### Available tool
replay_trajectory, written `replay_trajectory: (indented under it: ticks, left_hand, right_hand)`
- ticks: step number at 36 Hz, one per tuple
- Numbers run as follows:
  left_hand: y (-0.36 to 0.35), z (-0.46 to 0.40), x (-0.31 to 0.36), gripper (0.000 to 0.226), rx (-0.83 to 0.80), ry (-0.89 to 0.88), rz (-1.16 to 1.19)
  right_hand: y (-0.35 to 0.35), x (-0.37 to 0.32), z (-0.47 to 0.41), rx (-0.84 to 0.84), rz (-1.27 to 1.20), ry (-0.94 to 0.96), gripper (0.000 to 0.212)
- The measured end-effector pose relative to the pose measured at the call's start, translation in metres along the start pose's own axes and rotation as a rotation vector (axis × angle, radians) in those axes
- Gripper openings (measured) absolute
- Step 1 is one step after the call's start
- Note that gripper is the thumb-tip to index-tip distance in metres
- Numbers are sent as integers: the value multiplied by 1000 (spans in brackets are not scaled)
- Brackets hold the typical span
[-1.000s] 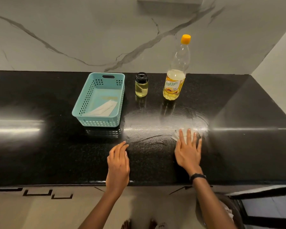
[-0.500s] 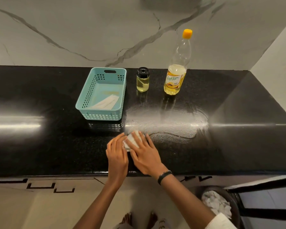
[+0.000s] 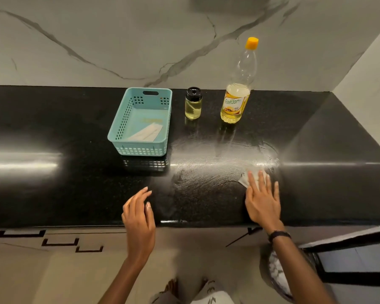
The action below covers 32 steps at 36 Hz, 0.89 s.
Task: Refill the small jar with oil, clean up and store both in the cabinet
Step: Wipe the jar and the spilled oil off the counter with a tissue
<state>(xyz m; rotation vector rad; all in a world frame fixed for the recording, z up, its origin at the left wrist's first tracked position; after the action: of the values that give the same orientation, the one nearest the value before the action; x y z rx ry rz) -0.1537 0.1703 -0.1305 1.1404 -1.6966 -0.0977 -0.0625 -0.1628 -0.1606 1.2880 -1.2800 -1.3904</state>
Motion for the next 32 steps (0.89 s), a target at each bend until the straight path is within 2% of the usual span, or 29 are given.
replay_trajectory:
  ticks: [3,7,13,18,21,24,32]
  left_hand:
    - [5,4,-1,35,4,10,12]
    - [10,8,-1,36,4,18,24]
    - [13,12,2,35,5,10,49]
    - [12,16,5,34,-20,-16,55]
    - [8,17,6,35,-56,-23,58]
    - [5,16,6,35,-80,-16,62]
    - [8,18,5,34,-108,-30,76]
  right_hand:
    - [-2,-10,22,1,-35,-73,53]
    - [-9,-52,30,-21,-91,-26,53]
    - [-23,-132,30,-83,-161,201,57]
    - [-22,-173,67,-85,-232,426,55]
    - [-23,-169,91,-62,-188,522,51]
    - [-20,-141,99,-9,-134,531,51]
    - [-9,-42,51,15,-21,184,57]
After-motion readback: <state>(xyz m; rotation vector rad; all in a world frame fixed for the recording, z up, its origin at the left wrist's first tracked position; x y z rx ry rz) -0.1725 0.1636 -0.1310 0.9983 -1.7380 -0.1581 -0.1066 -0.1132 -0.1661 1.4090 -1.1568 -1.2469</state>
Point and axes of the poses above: each hand's wrist, its own z-axis away from the middle knuckle, its own y-axis out of the back of the hand, x = y × z, the point moved 8 cm from there along -z, towards the middle knuckle, and after that the axes turned 9 degrees about x, right-handed, at the moved point
